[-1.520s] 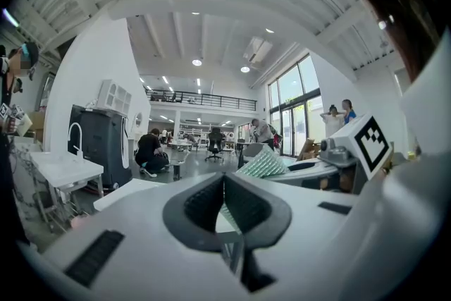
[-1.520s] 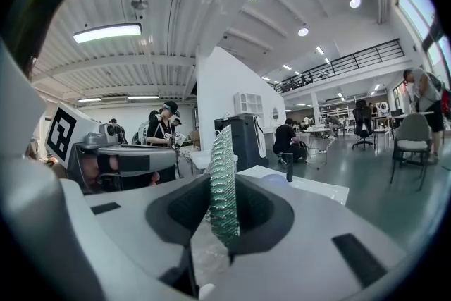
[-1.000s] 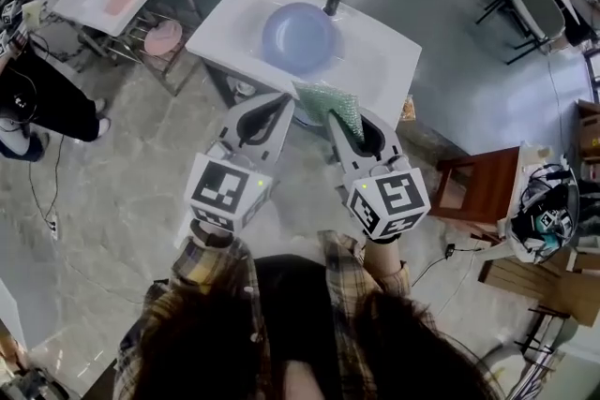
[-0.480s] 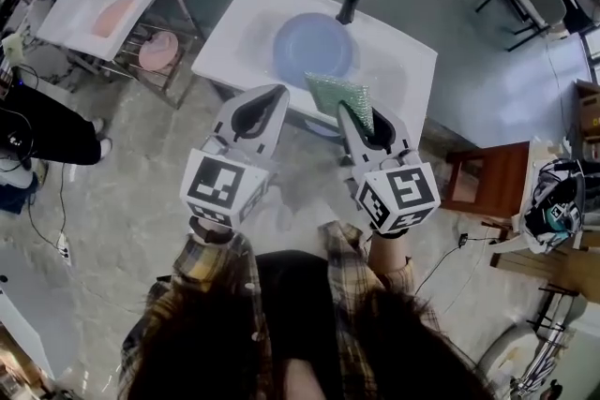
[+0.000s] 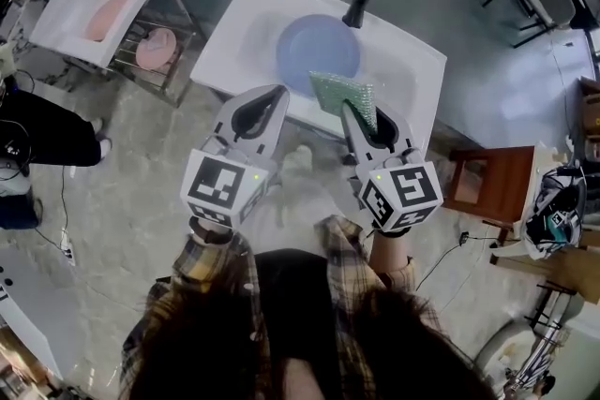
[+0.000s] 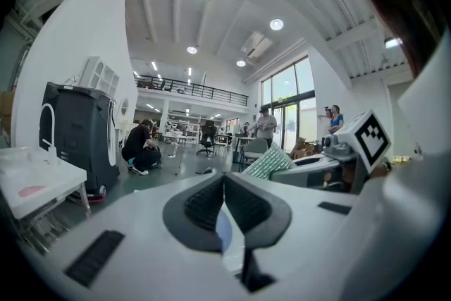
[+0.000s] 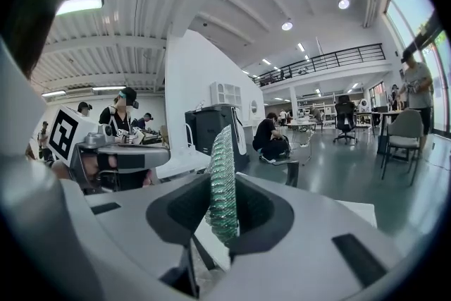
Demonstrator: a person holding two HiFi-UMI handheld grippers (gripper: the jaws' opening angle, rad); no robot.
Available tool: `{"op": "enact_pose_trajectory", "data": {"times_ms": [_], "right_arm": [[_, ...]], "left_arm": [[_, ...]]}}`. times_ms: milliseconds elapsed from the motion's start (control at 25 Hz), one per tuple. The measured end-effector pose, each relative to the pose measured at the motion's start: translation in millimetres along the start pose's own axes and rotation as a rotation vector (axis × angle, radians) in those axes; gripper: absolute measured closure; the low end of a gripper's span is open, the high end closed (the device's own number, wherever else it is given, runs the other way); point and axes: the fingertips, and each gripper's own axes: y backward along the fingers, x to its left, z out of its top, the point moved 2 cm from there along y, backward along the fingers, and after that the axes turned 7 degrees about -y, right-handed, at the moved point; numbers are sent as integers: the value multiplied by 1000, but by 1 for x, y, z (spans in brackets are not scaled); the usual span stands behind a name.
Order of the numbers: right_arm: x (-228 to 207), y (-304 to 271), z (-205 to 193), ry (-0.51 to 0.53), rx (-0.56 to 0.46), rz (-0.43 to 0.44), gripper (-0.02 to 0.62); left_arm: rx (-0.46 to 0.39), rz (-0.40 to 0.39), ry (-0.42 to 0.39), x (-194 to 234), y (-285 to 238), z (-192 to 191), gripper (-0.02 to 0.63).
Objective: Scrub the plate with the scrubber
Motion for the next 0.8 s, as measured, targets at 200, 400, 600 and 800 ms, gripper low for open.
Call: {"op": "enact_pose_trajectory", "data": {"times_ms": [200,400,600,800], "right_arm": [[-25,-36,15,2,12,2,494],[-57,-65,34,19,24,9,494],[-86,-87,48,20,36,17,494],[-104,-106,57,25,52,37,494]], "left_arm": [[-2,5,1,25,-36,8,592],[-8,11,9,43,-80,19,592],[-12,8,5,52,-120,31,592],[-15,8,1,64,-152,41,592]]}}
